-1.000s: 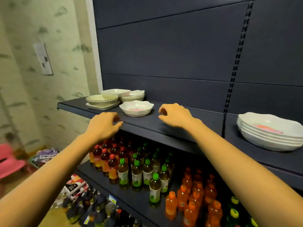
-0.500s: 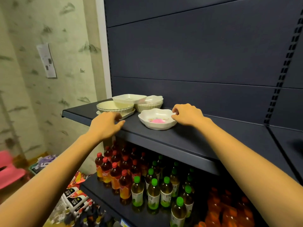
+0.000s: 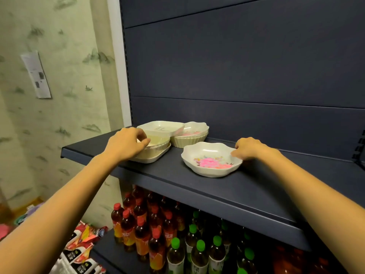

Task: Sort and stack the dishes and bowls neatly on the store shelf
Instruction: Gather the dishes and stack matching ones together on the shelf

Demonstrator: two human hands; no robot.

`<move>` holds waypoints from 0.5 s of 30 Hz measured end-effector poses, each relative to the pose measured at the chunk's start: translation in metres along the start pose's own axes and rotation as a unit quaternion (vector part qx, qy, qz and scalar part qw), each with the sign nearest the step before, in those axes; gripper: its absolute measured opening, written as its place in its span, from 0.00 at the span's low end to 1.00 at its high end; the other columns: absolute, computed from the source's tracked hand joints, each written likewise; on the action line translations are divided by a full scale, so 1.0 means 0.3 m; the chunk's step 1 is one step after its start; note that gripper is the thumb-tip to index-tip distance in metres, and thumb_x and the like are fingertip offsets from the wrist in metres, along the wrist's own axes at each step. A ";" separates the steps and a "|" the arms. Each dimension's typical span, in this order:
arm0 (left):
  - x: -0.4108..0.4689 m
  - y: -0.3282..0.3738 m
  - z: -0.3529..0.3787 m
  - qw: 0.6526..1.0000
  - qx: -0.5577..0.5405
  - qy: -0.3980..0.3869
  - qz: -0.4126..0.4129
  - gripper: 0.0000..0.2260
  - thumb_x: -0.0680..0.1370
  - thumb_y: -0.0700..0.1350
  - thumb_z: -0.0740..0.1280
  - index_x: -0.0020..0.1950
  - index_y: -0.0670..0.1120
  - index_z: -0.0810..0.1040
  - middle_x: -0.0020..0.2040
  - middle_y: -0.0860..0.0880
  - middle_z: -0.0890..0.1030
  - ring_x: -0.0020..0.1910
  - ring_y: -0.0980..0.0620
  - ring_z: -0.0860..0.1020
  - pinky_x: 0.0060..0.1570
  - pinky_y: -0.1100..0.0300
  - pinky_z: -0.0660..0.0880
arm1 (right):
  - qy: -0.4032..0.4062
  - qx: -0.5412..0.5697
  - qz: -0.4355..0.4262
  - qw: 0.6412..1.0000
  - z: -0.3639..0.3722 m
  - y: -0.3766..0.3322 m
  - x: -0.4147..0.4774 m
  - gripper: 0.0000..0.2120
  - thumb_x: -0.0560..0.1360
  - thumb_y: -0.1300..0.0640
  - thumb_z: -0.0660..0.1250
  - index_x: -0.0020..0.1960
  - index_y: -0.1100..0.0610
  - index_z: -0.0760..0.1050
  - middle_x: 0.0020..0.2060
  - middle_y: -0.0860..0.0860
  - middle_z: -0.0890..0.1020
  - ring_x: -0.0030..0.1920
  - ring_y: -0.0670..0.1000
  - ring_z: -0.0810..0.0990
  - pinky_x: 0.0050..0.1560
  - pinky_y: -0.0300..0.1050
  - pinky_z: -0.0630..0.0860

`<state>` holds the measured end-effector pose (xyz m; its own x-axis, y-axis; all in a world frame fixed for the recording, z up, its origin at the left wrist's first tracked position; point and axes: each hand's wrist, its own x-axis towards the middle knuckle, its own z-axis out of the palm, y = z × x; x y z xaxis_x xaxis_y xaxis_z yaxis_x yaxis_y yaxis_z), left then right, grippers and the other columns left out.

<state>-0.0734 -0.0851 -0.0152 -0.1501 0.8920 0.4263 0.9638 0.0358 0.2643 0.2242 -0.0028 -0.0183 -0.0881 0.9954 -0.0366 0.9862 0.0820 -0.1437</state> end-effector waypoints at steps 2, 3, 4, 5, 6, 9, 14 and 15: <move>0.046 -0.037 -0.004 1.000 -0.020 -0.008 -0.003 0.14 0.78 0.52 0.62 0.56 0.45 0.80 0.55 0.45 0.83 0.52 0.44 0.80 0.54 0.47 0.77 | -0.027 0.002 0.004 1.000 0.004 -0.008 0.010 0.05 0.74 0.61 0.60 0.46 0.59 0.74 0.35 0.53 0.77 0.34 0.50 0.74 0.34 0.40 0.68; 0.069 -0.056 -0.004 1.000 -0.029 -0.007 -0.003 0.15 0.78 0.52 0.62 0.56 0.44 0.80 0.55 0.44 0.83 0.52 0.44 0.80 0.54 0.47 0.77 | -0.036 0.009 0.005 0.999 0.006 -0.013 0.013 0.06 0.73 0.63 0.60 0.46 0.60 0.75 0.35 0.54 0.78 0.35 0.51 0.74 0.32 0.40 0.67; 0.093 -0.076 -0.002 0.999 -0.036 -0.004 -0.003 0.15 0.78 0.51 0.62 0.56 0.44 0.80 0.55 0.44 0.83 0.52 0.44 0.80 0.54 0.48 0.77 | -0.039 0.019 0.006 0.999 0.006 -0.018 0.017 0.07 0.73 0.64 0.60 0.47 0.61 0.76 0.38 0.55 0.78 0.37 0.52 0.75 0.33 0.41 0.67; 0.116 -0.094 0.000 0.999 -0.041 -0.001 -0.004 0.15 0.78 0.51 0.62 0.57 0.43 0.80 0.55 0.43 0.83 0.52 0.43 0.80 0.54 0.48 0.77 | -0.037 0.035 0.008 0.999 0.002 -0.021 0.020 0.08 0.73 0.65 0.60 0.48 0.61 0.77 0.40 0.56 0.78 0.37 0.53 0.74 0.33 0.41 0.67; 0.139 -0.113 0.003 0.999 -0.046 0.002 -0.005 0.15 0.78 0.51 0.62 0.56 0.43 0.80 0.55 0.43 0.83 0.53 0.43 0.80 0.54 0.49 0.76 | -0.031 0.057 0.009 0.998 -0.004 -0.026 0.019 0.08 0.74 0.65 0.60 0.48 0.62 0.77 0.41 0.57 0.78 0.36 0.52 0.73 0.33 0.41 0.66; 0.217 -0.168 0.010 0.998 -0.057 0.002 -0.003 0.14 0.78 0.51 0.63 0.55 0.43 0.81 0.55 0.43 0.83 0.53 0.42 0.79 0.54 0.49 0.76 | -0.006 0.111 0.028 0.993 -0.038 -0.049 0.004 0.06 0.75 0.65 0.59 0.45 0.62 0.75 0.39 0.58 0.76 0.33 0.51 0.70 0.31 0.40 0.64; 0.353 -0.224 0.043 0.996 -0.089 -0.010 -0.014 0.14 0.78 0.50 0.62 0.51 0.41 0.82 0.44 0.45 0.81 0.43 0.48 0.74 0.43 0.55 0.70 | 0.048 0.175 0.075 0.980 -0.097 -0.084 -0.021 0.09 0.74 0.65 0.59 0.35 0.61 0.71 0.27 0.55 0.74 0.28 0.51 0.67 0.29 0.40 0.62; 0.376 -0.230 0.056 0.995 -0.099 -0.021 -0.022 0.14 0.79 0.49 0.62 0.49 0.40 0.81 0.42 0.45 0.80 0.40 0.48 0.74 0.42 0.55 0.69 | 0.062 0.196 0.079 0.975 -0.104 -0.088 -0.024 0.09 0.73 0.66 0.59 0.35 0.62 0.72 0.26 0.55 0.74 0.28 0.51 0.67 0.29 0.40 0.62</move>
<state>-0.1533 0.0207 0.0001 -0.1776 0.9095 0.3760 0.8937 -0.0108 0.4485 0.2033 -0.0108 0.0165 0.1033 0.9943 0.0281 0.8540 -0.0742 -0.5149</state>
